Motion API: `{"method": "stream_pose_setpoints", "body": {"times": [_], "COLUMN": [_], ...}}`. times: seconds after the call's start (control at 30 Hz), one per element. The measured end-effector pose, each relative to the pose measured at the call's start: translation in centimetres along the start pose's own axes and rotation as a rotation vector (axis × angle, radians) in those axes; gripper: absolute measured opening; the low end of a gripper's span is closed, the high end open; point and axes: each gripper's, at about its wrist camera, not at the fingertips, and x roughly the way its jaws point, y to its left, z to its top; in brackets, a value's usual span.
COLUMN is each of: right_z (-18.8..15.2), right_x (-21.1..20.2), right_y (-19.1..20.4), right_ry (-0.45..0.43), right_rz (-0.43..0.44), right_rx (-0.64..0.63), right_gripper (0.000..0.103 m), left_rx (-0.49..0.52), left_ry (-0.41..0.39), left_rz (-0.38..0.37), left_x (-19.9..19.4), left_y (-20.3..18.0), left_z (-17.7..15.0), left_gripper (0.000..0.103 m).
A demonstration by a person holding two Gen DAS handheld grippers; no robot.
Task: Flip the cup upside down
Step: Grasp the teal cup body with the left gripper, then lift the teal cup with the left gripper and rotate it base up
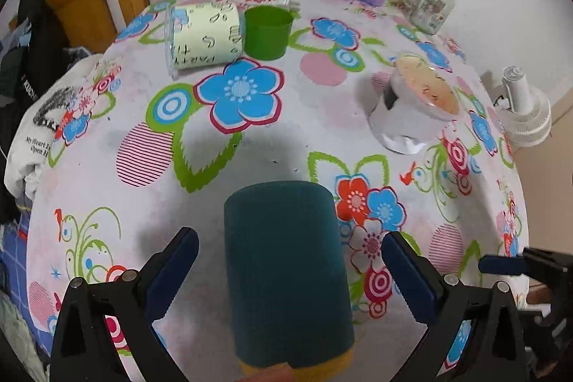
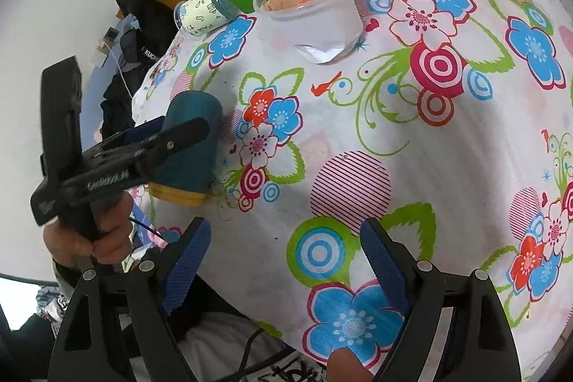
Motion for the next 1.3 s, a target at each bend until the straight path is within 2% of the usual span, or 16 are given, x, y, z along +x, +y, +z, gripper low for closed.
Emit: {"method": "stream_pose_setpoints", "body": {"times": [0.2, 0.37, 0.43, 0.5, 0.53, 0.6, 0.73, 0.83, 1.17, 1.3], "right_z": [-0.2, -0.4, -0.5, -0.5, -0.6, -0.6, -0.8, -1.0, -1.5, -1.7], "right_x": [0.2, 0.3, 0.3, 0.3, 0.3, 0.2, 0.1, -0.1, -0.5, -0.7], "right_y": [-0.9, -1.5, -1.7, -1.6, -1.7, -1.7, -1.7, -1.8, -0.9, -0.5], "right_ry": [0.0, -0.001, -0.001, 0.0, -0.001, -0.004, -0.007, -0.012, -0.025, -0.029], "right_rz": [0.012, 0.015, 0.015, 0.017, 0.018, 0.017, 0.018, 0.017, 0.015, 0.012], "right_rx": [0.013, 0.028, 0.031, 0.031, 0.029, 0.028, 0.03, 0.031, 0.01, 0.003], "right_gripper": [0.087, 0.087, 0.087, 0.087, 0.087, 0.087, 0.087, 0.087, 0.087, 0.087], "left_rx": [-0.006, -0.028, -0.025, -0.017, -0.011, -0.007, -0.033, -0.037, 0.038, 0.056], "left_ry": [0.078, 0.104, 0.118, 0.149, 0.139, 0.135, 0.141, 0.112, -0.067, -0.108], "left_rz": [0.044, 0.02, 0.022, 0.024, 0.028, 0.029, -0.009, -0.021, -0.02, -0.017], "left_x": [1.8, 2.3, 2.6, 3.1, 2.9, 2.7, 2.4, 1.5, -3.6, -4.9], "left_y": [0.1, 0.2, 0.0, -0.1, -0.2, -0.3, 0.2, 0.2, -1.6, -2.0], "left_z": [0.5, 0.8, 0.9, 1.0, 1.1, 1.1, 1.2, 1.0, 0.7, 0.6], "left_gripper": [0.103, 0.101, 0.096, 0.087, 0.083, 0.069, 0.069, 0.069, 0.068, 0.068]}}
